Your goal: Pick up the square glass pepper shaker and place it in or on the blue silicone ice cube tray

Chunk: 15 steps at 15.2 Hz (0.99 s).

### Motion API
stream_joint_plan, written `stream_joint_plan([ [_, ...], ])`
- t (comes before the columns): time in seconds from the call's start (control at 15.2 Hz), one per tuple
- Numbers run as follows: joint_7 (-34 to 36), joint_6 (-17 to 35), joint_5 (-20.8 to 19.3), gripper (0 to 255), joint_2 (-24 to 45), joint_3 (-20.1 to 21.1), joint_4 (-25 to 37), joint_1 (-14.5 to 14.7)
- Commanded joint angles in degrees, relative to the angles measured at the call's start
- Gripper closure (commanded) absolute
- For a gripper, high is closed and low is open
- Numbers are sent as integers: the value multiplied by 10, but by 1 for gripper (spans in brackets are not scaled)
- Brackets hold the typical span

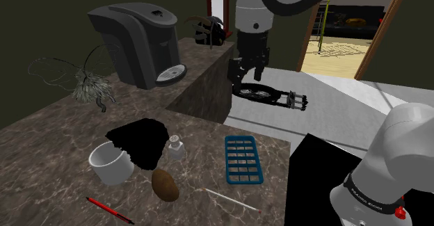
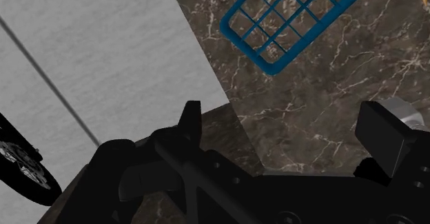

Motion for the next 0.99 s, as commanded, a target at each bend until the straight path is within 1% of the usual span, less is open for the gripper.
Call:
stream_joint_plan([
  [0.0, 14, 25, -1, 0, 35, 14, 10, 2],
  [0.26, 50, 62, -8, 0, 111, 45, 44, 9],
  [0.46, 78, 85, -22, 0, 171, 66, 76, 14],
  [0.92, 150, 118, -75, 0, 323, 101, 178, 37],
])
